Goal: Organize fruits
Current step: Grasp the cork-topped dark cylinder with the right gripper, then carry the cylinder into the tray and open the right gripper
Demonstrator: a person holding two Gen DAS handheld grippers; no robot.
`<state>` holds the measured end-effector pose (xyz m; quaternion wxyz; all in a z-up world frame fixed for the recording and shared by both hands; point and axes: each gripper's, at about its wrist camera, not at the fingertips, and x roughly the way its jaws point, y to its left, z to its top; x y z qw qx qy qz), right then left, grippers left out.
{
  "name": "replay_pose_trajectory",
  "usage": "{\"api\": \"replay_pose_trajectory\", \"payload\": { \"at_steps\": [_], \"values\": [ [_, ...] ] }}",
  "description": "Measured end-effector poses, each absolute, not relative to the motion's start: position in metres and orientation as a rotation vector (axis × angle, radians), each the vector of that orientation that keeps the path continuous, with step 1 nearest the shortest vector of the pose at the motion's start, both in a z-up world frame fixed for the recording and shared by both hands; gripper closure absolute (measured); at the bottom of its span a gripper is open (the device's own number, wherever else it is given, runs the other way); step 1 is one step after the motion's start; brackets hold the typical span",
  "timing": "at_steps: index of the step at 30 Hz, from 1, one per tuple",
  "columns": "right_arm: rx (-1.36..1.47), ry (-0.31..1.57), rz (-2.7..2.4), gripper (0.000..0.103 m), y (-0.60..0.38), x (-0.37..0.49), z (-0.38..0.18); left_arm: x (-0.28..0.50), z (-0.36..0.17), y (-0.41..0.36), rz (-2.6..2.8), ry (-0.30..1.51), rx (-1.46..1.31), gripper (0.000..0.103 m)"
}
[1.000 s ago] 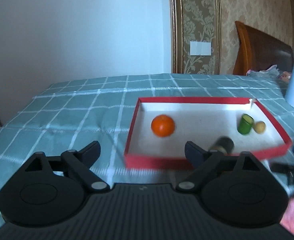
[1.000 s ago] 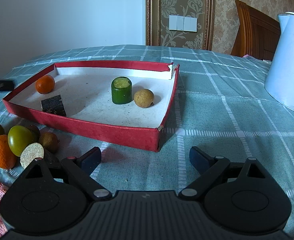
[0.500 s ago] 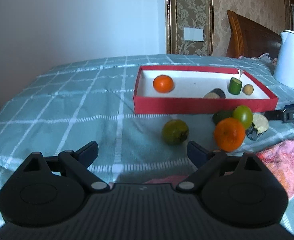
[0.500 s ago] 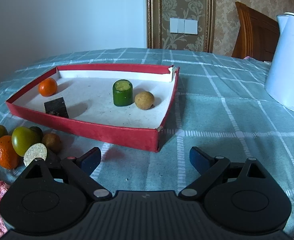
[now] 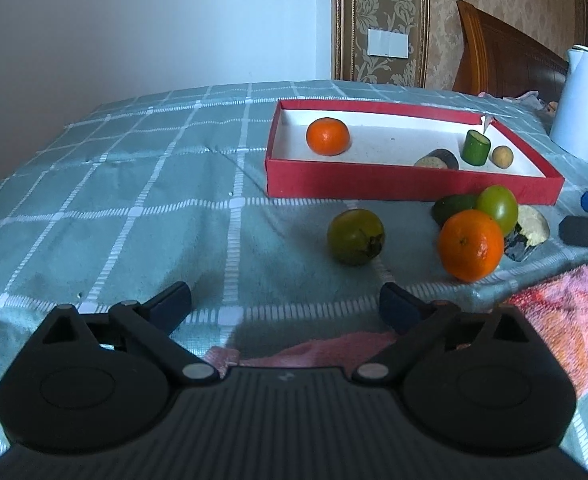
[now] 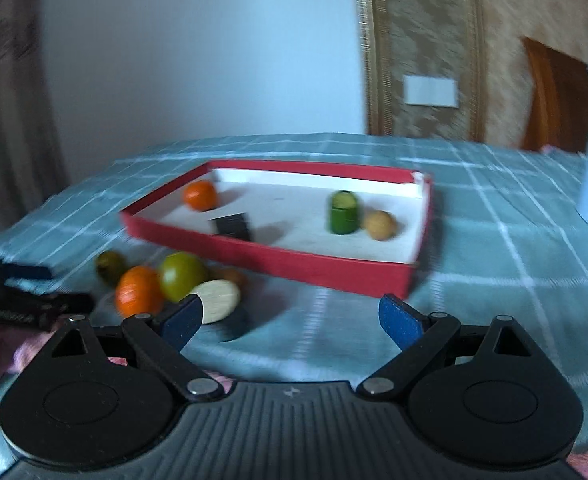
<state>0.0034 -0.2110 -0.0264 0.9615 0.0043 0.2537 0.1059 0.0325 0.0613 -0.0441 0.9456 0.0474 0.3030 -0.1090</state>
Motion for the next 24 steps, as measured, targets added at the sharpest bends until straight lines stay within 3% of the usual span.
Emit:
{"api": "replay_pose_trajectory", "payload": {
  "at_steps": [2,5,7,14,16,24],
  "values": [
    [-0.017,0.517,0.233,0.010,-0.200,0.002,-0.027,0.034,-0.045,0.062,-0.227,0.626,0.091,0.000],
    [-0.043,0.547,0.260,0.021,-0.187,0.008,-0.031,0.034,-0.045,0.062,-0.228,0.630,0.088,0.000],
    [-0.055,0.572,0.266,0.042,-0.180,0.014,-0.035,0.034,-0.045,0.062,-0.228,0.632,0.090,0.000],
    [-0.058,0.604,0.269,0.055,-0.170,0.028,-0.042,0.035,-0.045,0.063,-0.231,0.634,0.083,0.000],
    [-0.064,0.618,0.261,0.069,-0.168,0.032,-0.044,0.035,-0.046,0.063,-0.230,0.634,0.084,0.000],
    [-0.058,0.602,0.228,0.069,-0.170,0.030,-0.045,0.035,-0.046,0.063,-0.231,0.633,0.083,0.000]
  ]
}}
